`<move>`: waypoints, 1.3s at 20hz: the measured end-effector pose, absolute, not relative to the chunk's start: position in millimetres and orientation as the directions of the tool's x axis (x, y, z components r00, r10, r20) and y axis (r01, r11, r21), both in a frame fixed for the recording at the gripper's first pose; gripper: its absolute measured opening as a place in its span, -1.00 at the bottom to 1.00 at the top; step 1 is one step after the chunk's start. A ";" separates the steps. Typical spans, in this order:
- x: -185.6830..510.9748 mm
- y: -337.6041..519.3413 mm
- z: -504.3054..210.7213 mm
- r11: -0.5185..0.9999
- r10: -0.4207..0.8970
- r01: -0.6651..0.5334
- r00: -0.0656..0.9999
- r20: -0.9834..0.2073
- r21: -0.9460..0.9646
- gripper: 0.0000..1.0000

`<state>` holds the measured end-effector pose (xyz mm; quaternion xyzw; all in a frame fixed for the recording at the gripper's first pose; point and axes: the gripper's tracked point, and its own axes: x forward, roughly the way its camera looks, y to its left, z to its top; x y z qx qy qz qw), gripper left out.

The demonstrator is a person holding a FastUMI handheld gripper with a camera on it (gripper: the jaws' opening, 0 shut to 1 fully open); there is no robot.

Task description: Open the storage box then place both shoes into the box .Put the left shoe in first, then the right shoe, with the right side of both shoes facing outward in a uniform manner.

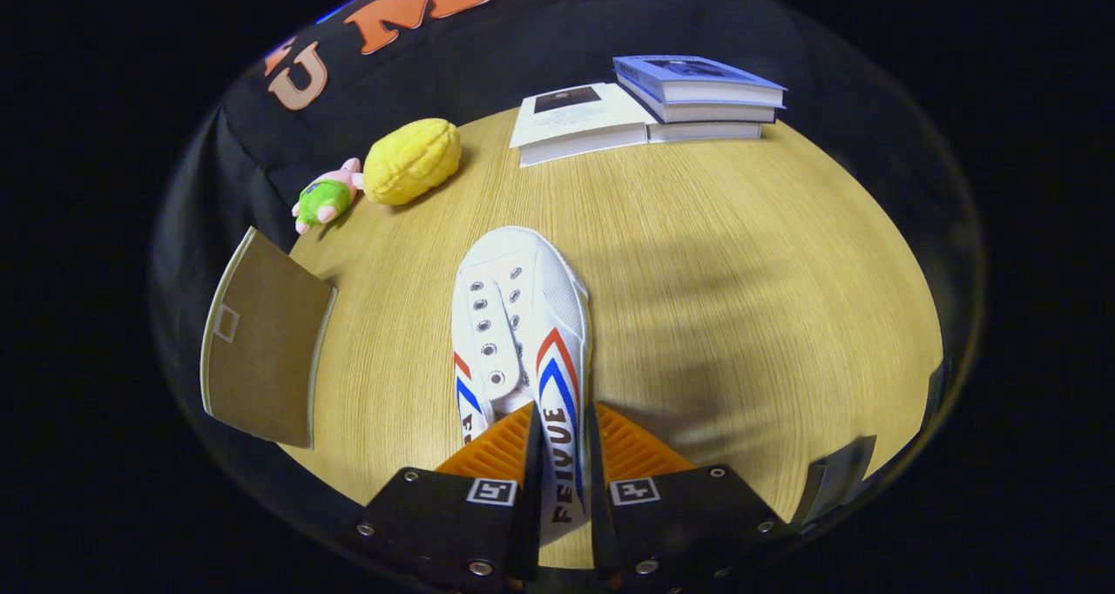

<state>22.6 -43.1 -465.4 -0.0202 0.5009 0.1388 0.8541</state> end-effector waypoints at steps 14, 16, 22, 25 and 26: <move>20.5 -1.2 -389.8 0.959 0.281 -0.127 0.543 -0.791 0.254 -0.99; 20.0 20.8 -367.9 0.949 0.308 -0.122 0.564 -0.767 0.291 -0.99; 1.5 101.6 -313.0 0.932 0.332 -0.098 0.616 -0.715 0.348 -0.99; -16.5 155.3 -292.5 0.916 0.356 -0.094 0.637 -0.683 0.390 -0.99; -21.7 173.6 -286.7 0.907 0.370 -0.095 0.643 -0.671 0.410 -0.99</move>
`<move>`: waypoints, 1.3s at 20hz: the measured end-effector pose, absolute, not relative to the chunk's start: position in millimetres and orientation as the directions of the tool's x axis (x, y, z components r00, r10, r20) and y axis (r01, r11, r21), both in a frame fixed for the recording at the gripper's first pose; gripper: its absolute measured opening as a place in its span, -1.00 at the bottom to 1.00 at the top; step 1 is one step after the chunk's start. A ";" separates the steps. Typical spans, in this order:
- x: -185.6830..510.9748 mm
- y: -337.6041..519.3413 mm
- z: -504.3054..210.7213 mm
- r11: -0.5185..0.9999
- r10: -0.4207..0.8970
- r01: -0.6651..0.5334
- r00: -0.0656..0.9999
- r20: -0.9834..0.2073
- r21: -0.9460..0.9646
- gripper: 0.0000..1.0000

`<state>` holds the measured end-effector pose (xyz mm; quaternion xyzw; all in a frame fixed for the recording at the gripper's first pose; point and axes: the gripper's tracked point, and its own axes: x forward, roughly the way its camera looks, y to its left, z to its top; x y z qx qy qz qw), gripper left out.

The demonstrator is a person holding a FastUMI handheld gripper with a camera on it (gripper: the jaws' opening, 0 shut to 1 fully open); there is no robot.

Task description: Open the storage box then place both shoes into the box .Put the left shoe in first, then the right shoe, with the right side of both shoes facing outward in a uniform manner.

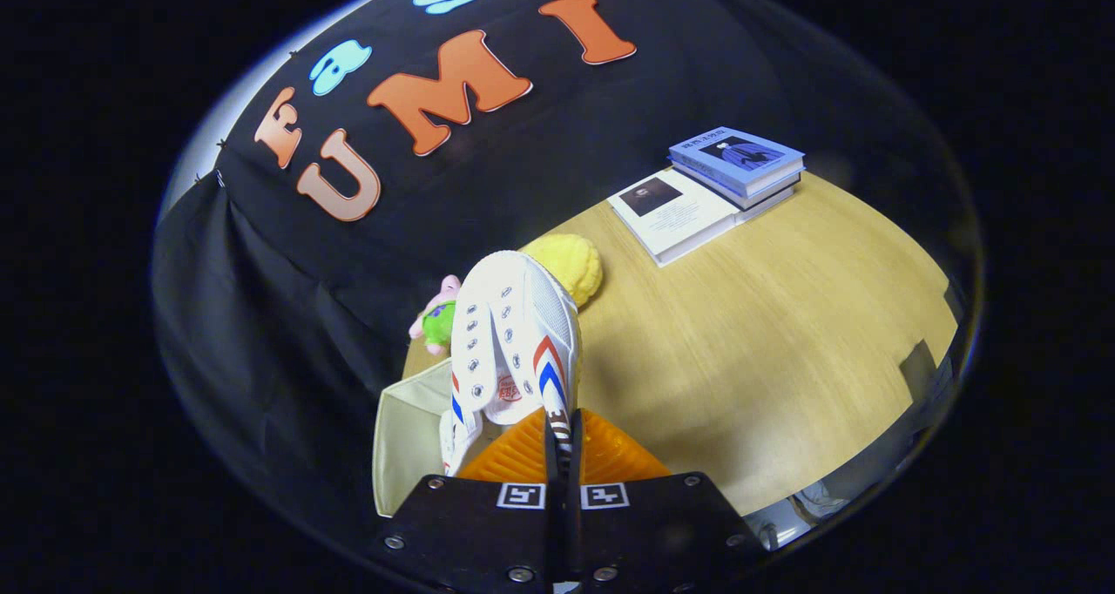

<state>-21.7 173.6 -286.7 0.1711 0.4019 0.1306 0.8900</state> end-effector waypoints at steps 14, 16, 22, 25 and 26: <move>-85.9 319.4 -335.2 0.943 0.324 -0.143 0.593 -0.737 0.299 -0.99; -90.1 322.4 -348.3 0.954 0.295 -0.137 0.582 -0.758 0.266 -0.98; -96.3 316.3 -380.7 0.984 0.177 -0.120 0.550 -0.816 0.133 -0.92; -97.9 331.6 -376.4 0.976 0.215 -0.139 0.537 -0.816 0.165 -0.62; -96.1 335.4 -370.2 0.973 0.228 -0.148 0.549 -0.804 0.175 -0.19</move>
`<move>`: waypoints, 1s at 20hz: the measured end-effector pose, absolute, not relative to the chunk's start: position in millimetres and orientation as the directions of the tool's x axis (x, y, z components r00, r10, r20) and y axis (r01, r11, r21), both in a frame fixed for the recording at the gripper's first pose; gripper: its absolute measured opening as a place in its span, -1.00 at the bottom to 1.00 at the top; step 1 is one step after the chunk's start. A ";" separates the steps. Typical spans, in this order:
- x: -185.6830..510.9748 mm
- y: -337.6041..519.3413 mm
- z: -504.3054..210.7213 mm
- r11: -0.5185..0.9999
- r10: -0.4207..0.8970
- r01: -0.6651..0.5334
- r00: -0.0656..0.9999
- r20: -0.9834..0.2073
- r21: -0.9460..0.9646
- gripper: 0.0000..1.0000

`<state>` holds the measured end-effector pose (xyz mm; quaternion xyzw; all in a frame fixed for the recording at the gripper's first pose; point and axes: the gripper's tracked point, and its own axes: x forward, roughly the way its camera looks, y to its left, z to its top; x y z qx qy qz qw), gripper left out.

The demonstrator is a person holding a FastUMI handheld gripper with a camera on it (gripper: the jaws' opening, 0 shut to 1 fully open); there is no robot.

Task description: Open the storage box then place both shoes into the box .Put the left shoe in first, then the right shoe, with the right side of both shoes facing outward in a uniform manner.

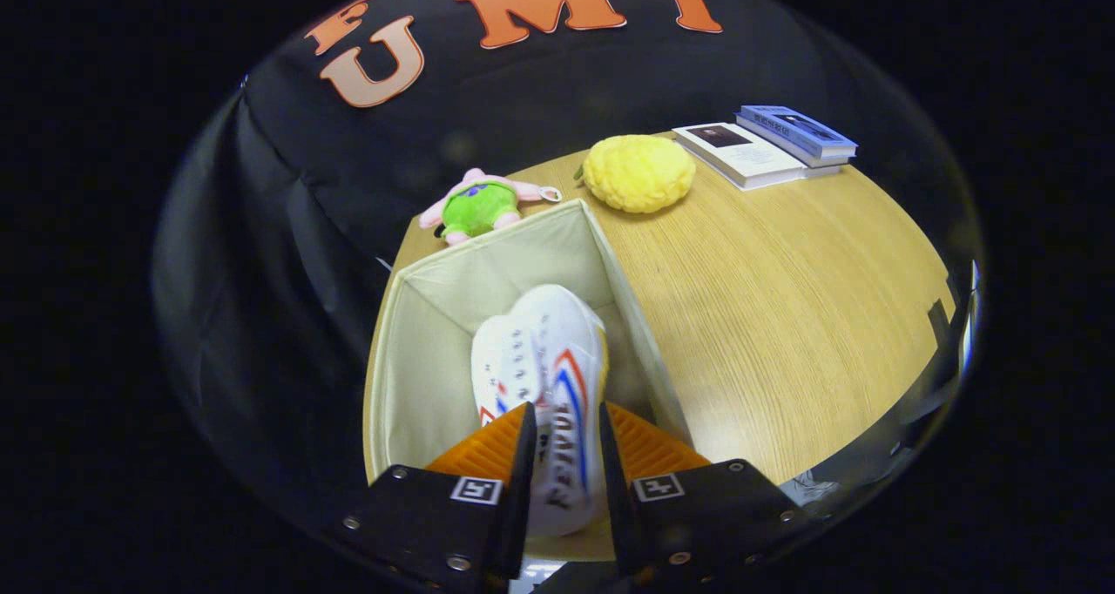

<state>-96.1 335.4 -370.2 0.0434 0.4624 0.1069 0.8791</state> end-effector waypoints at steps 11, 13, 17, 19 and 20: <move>-43.8 319.0 -256.5 0.950 0.301 -0.286 0.740 -0.602 0.123 0.98; -30.1 301.2 -234.0 0.953 0.296 -0.282 0.777 -0.556 0.113 0.97; 1.9 249.1 -185.6 0.964 0.260 -0.254 0.844 -0.469 0.077 0.97; 18.0 217.2 -161.1 0.970 0.235 -0.238 0.873 -0.427 0.047 0.97; 25.3 201.4 -149.3 0.972 0.223 -0.232 0.885 -0.409 0.027 0.97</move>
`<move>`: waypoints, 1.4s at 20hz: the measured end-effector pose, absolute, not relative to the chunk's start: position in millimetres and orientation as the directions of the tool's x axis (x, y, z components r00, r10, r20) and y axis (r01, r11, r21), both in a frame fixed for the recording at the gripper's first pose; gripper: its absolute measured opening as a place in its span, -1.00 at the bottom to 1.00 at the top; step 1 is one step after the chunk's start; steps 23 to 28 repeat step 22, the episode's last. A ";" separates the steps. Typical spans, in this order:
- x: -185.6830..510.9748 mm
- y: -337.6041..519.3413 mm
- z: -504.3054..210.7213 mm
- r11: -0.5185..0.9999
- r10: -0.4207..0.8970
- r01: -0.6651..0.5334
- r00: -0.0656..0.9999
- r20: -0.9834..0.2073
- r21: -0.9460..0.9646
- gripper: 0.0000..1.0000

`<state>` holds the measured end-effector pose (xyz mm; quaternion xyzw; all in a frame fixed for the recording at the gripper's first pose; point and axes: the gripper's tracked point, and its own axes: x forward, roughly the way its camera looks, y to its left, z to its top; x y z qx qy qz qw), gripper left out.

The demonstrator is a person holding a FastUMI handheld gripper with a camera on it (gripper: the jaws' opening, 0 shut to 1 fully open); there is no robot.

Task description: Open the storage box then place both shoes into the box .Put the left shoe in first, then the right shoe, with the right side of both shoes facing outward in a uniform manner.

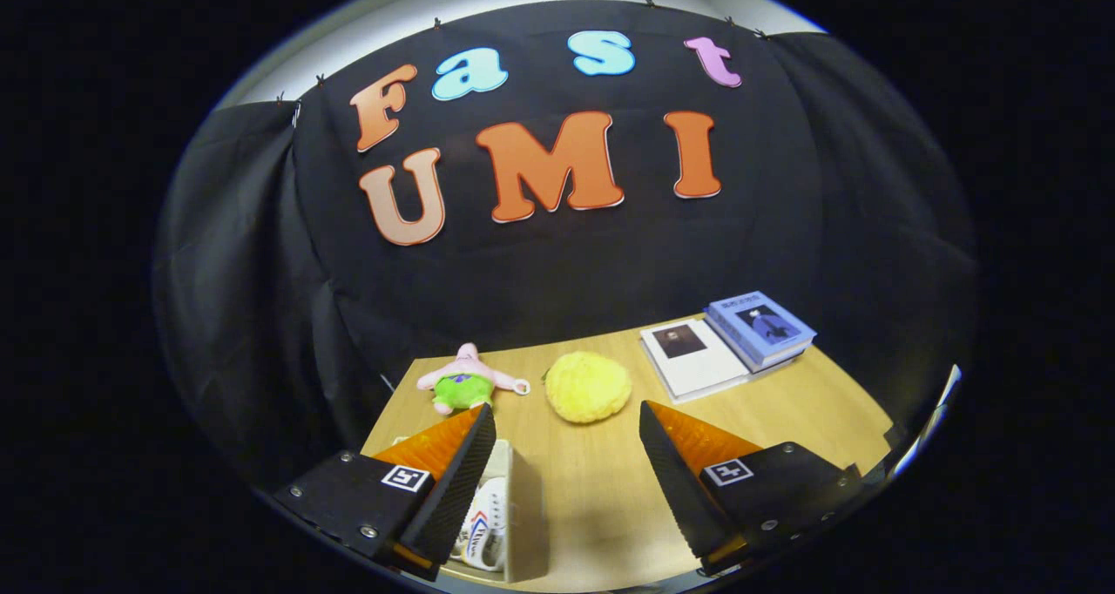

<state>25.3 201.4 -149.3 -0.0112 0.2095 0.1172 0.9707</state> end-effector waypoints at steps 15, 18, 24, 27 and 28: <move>84.7 -1.6 -39.1 0.990 0.115 -0.130 0.972 -0.203 -0.060 0.97; 89.4 -29.5 -27.4 0.994 0.085 -0.095 0.981 -0.176 -0.051 0.97; 89.1 -50.7 -25.4 0.997 0.065 -0.073 0.984 -0.168 -0.039 0.97; 89.1 -50.7 -25.4 0.997 0.065 -0.073 0.984 -0.168 -0.039 0.97; 89.1 -50.7 -25.4 0.997 0.065 -0.073 0.984 -0.168 -0.039 0.97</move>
